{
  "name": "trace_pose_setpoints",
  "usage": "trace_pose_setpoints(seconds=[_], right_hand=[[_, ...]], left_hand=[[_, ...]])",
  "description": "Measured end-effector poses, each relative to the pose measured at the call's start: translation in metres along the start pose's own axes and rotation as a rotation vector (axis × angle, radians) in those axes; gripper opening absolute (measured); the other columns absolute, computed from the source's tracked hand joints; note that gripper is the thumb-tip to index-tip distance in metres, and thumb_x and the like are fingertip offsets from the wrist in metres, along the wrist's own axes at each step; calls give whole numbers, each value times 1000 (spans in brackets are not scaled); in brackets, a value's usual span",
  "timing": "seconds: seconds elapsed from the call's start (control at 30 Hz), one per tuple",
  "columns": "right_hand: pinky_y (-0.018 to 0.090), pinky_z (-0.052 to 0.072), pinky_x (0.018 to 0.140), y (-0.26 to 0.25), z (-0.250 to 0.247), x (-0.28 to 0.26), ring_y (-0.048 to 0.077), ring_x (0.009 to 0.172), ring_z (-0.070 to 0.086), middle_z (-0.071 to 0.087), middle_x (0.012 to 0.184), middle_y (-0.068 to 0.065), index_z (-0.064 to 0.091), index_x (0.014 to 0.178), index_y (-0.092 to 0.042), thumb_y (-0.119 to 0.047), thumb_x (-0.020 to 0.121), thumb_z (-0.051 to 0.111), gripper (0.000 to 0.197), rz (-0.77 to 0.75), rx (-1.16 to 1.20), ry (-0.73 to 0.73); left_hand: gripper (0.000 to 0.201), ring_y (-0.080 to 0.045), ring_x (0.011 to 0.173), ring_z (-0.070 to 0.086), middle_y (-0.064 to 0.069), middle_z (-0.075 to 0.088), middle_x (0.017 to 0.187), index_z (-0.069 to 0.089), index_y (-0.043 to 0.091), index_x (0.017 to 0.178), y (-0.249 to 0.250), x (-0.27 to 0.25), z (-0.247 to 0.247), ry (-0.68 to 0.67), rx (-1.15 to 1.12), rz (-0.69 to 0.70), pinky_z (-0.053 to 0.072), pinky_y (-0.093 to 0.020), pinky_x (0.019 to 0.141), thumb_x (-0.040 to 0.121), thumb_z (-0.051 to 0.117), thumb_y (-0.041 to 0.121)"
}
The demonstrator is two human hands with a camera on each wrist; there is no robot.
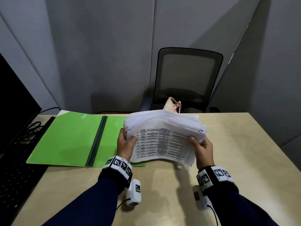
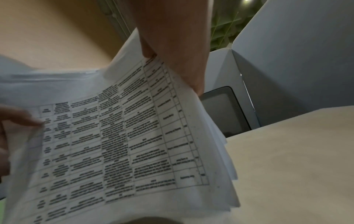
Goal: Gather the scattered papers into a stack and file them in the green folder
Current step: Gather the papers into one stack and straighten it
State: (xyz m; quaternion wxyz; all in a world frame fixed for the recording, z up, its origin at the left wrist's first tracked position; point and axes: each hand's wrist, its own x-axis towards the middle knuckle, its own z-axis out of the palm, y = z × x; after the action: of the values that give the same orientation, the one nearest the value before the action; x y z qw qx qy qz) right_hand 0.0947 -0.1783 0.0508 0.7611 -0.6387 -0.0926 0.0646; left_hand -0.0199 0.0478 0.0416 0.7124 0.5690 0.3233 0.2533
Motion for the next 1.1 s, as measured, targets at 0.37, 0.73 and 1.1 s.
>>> trace_pose_setpoints(seconds=[0.37,0.73,1.1], right_hand=[[23,50,77,-36,5,13,5,92,56,54,108,-2,39,128,-30,-26,67,80,73,-381,-561,-128],[41,33,92,-60,57,24,26,117,41,45,133,-1,17,147,-25,-72,58,65,111,-511,-1819,-535],[34,44,73,-54,97,20,30,96,63,66,105,4,57,109,-19,-22,85,49,25,-559,-1632,-712]], left_hand=[[59,-32,97,62,-11,63,107,53,25,102,29,10,-1,-4,-14,89,51,-51,91,56,74,55],[43,-20,69,39,-4,45,72,39,18,59,29,29,18,311,73,22,33,-31,66,69,68,47],[49,-22,76,55,-4,55,79,49,18,81,10,23,7,140,-182,12,44,-38,74,65,61,62]])
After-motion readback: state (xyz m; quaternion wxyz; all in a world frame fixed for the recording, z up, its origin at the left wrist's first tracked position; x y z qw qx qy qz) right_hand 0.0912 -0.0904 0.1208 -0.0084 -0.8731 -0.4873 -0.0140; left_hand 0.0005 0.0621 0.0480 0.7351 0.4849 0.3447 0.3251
